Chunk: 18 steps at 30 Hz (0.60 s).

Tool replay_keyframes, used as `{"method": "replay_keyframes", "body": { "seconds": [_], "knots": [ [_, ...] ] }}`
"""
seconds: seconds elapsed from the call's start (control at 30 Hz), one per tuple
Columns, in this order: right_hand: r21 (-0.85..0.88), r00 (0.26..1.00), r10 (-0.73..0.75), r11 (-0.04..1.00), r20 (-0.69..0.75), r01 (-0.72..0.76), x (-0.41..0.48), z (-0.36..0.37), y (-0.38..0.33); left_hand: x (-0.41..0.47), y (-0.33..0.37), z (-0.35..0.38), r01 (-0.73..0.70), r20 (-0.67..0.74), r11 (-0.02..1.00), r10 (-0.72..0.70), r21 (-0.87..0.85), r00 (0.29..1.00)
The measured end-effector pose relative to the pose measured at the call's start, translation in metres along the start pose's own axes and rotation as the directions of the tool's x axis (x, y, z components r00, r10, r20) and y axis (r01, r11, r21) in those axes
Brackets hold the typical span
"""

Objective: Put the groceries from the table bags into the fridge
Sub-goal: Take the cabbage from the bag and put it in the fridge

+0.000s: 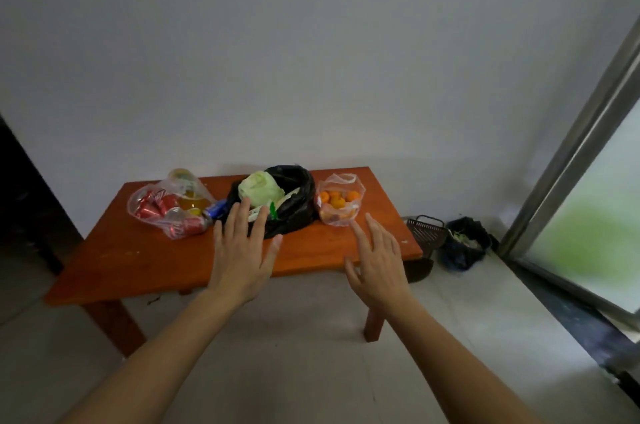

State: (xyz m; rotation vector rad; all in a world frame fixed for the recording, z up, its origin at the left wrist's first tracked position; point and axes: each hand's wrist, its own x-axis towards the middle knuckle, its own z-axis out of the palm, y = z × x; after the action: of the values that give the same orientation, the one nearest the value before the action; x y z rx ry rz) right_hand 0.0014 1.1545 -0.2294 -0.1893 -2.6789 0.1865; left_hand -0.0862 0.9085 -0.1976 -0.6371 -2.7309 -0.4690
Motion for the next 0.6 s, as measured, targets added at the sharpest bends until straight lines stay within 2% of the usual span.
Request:
{"method": "replay_keyframes", "body": {
  "seconds": [0.13, 0.37, 0.5, 0.6],
  "knots": [
    [0.022, 1.0, 0.018, 1.0, 0.022, -0.018, 0.04, 0.027, -0.013, 0.034, -0.039, 0.02, 0.009, 0.052, 1.0, -0.009, 0.001, 0.999],
    [0.097, 0.996, 0.035, 0.994, 0.078, -0.042, 0.117, 0.102, -0.026, 0.091, -0.092, 0.073, 0.124, 0.188, 0.987, -0.102, -0.105, 0.977],
    [0.153, 0.995, 0.025, 0.987, 0.095, -0.04, 0.179, 0.16, -0.027, 0.156, -0.124, 0.103, 0.168, 0.304, 0.976, -0.12, -0.136, 0.945],
    [0.198, 0.983, 0.05, 0.976, 0.175, -0.085, 0.236, 0.197, -0.026, 0.21, -0.148, 0.12, 0.274, 0.43, 0.94, -0.165, -0.205, 0.888]
  ]
}}
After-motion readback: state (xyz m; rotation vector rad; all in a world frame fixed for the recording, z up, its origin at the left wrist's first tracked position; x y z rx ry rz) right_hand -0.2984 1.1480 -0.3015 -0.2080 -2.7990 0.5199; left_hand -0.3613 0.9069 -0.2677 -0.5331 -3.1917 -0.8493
